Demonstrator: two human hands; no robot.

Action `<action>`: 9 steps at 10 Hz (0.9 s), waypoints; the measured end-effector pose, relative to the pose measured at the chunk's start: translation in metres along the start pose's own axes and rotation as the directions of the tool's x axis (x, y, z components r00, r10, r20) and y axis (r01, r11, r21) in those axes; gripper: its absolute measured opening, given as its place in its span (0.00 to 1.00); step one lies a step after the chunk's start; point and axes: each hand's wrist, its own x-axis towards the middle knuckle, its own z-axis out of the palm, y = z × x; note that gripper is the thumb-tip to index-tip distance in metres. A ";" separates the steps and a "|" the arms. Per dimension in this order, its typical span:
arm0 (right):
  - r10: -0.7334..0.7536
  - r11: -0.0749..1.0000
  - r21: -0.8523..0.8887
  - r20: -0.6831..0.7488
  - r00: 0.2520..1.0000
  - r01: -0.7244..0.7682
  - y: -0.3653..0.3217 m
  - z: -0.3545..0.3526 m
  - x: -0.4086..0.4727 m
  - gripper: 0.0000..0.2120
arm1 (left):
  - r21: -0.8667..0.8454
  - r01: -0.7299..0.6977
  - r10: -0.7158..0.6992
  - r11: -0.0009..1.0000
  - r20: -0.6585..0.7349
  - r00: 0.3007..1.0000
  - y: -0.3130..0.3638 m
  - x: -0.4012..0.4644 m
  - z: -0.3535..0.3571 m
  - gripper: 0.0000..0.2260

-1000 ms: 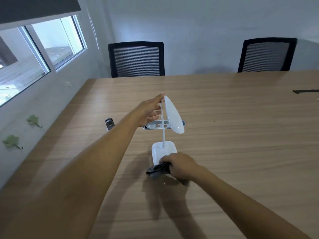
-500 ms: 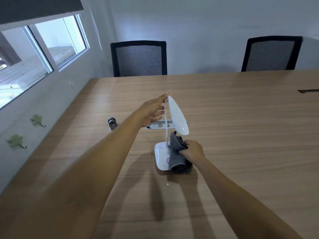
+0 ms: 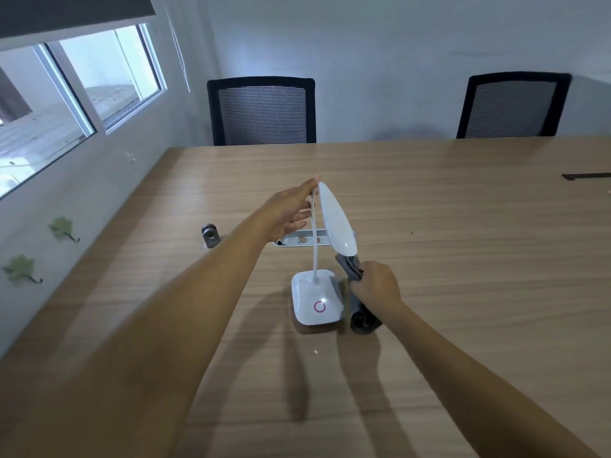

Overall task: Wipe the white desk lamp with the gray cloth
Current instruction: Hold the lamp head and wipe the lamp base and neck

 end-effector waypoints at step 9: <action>-0.061 0.996 0.076 0.066 0.996 0.056 -0.104 0.060 -0.023 0.15 | -0.017 -0.004 0.005 1.000 0.018 1.000 -0.001 0.004 -0.003 0.14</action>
